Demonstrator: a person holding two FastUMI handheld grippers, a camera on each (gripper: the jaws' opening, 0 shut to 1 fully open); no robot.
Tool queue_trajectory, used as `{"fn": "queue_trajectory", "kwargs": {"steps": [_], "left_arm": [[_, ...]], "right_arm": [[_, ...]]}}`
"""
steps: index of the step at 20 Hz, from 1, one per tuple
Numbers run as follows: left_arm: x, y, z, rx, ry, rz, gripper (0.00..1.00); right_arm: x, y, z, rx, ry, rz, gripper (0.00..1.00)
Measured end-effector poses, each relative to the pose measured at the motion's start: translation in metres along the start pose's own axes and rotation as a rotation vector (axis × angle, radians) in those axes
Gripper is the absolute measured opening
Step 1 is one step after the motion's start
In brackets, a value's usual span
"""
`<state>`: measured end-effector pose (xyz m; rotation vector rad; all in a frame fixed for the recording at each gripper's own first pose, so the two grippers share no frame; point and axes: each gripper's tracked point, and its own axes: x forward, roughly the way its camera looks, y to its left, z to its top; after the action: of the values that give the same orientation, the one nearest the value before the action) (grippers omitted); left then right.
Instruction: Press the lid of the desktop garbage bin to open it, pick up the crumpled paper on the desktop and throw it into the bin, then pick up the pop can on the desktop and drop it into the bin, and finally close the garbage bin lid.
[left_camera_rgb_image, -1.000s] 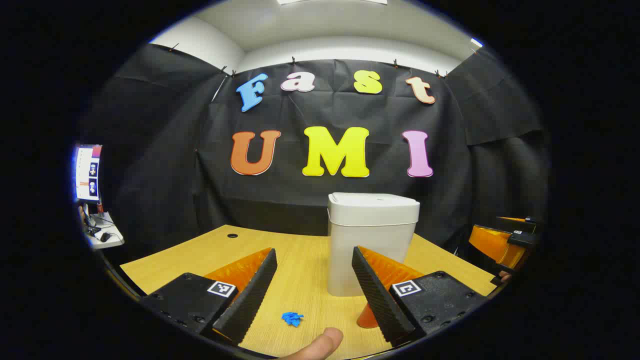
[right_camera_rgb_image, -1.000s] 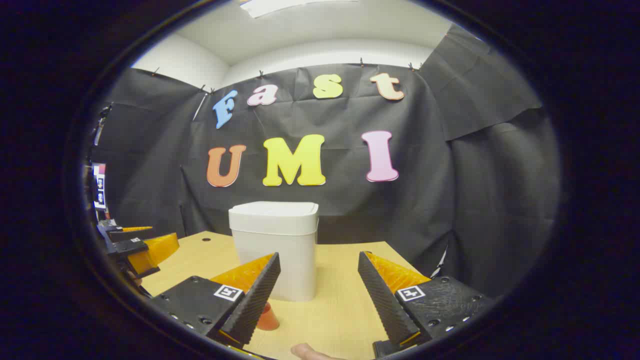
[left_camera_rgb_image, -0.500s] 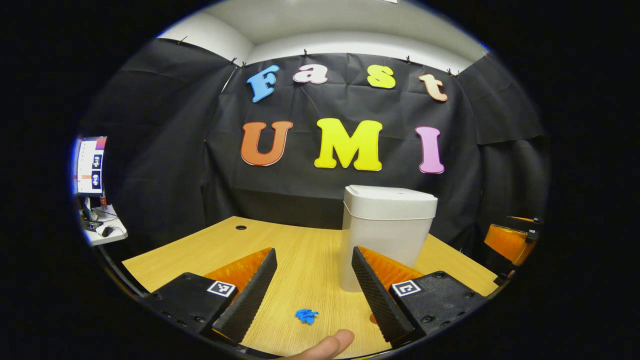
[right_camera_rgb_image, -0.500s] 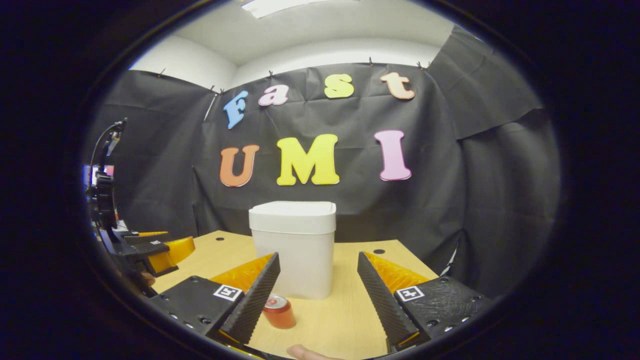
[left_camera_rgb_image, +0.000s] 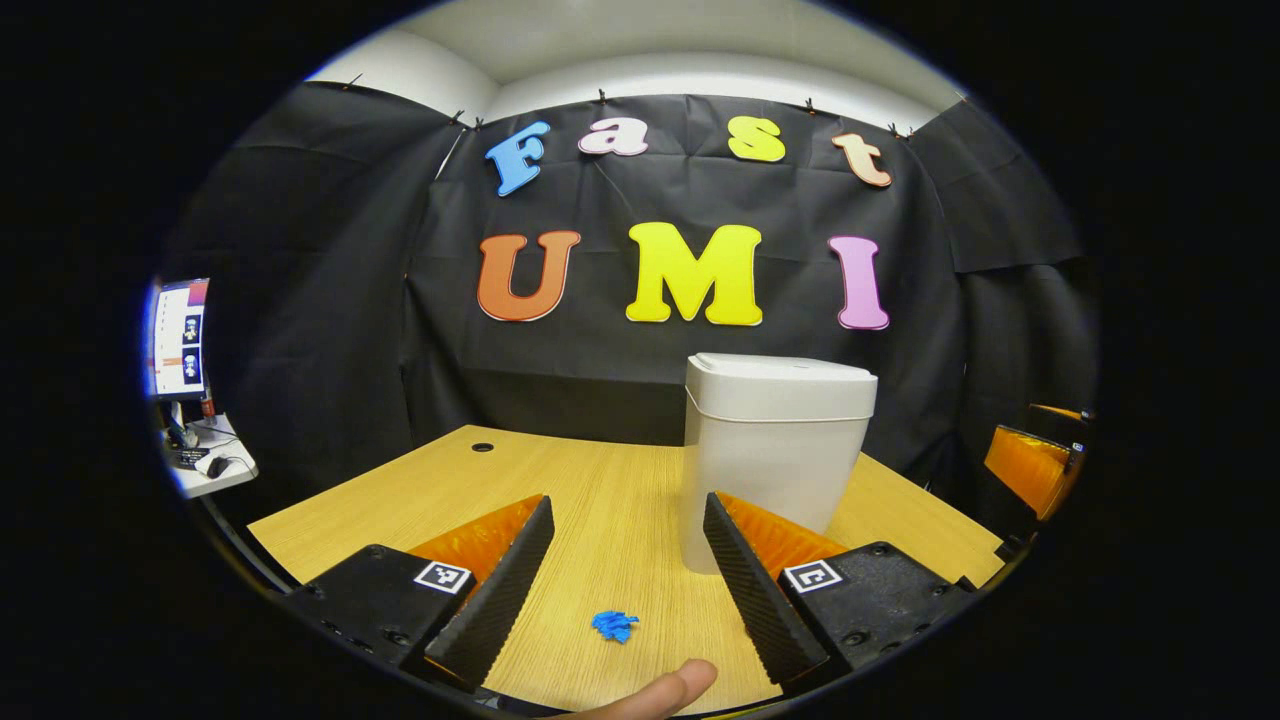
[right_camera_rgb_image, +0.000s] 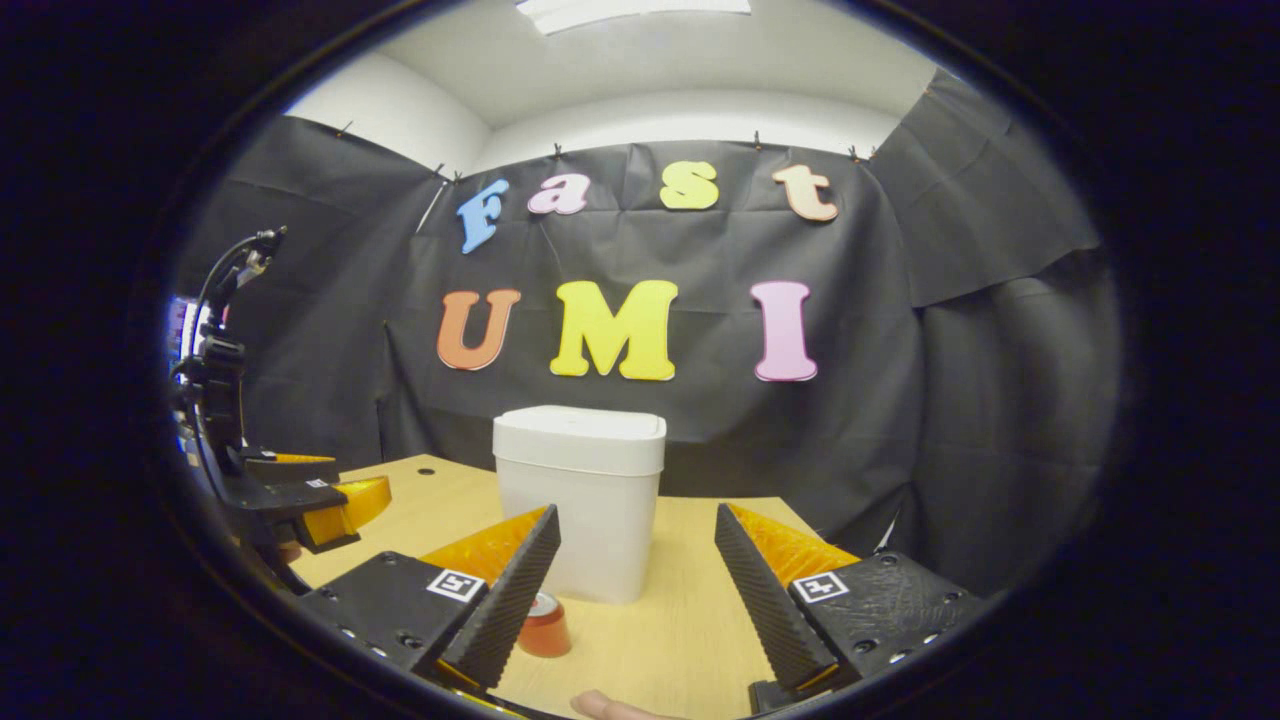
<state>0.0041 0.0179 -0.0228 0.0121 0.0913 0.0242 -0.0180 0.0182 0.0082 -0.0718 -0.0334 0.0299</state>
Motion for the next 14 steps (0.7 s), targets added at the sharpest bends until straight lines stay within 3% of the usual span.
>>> {"fn": "queue_trajectory", "kwargs": {"steps": [6,8,10,12,14], "left_arm": [[-0.002,0.000,0.002,0.011,-0.004,-0.001,0.98],[-0.002,0.000,0.002,0.018,-0.011,-0.001,0.98],[-0.002,0.000,0.002,0.032,-0.013,0.002,0.98],[-0.002,-0.003,0.002,0.035,-0.015,-0.009,0.98],[-0.004,-0.005,0.005,0.036,-0.029,-0.032,0.98]], "right_arm": [[0.010,-0.003,0.000,0.005,0.009,-0.016,0.93],[0.015,-0.001,0.002,0.008,0.019,-0.012,0.97],[0.022,-0.002,0.009,0.010,0.019,-0.017,0.93],[0.032,-0.003,0.018,0.032,0.011,-0.025,0.97],[0.042,0.001,0.030,0.048,-0.003,-0.018,0.88]]}}
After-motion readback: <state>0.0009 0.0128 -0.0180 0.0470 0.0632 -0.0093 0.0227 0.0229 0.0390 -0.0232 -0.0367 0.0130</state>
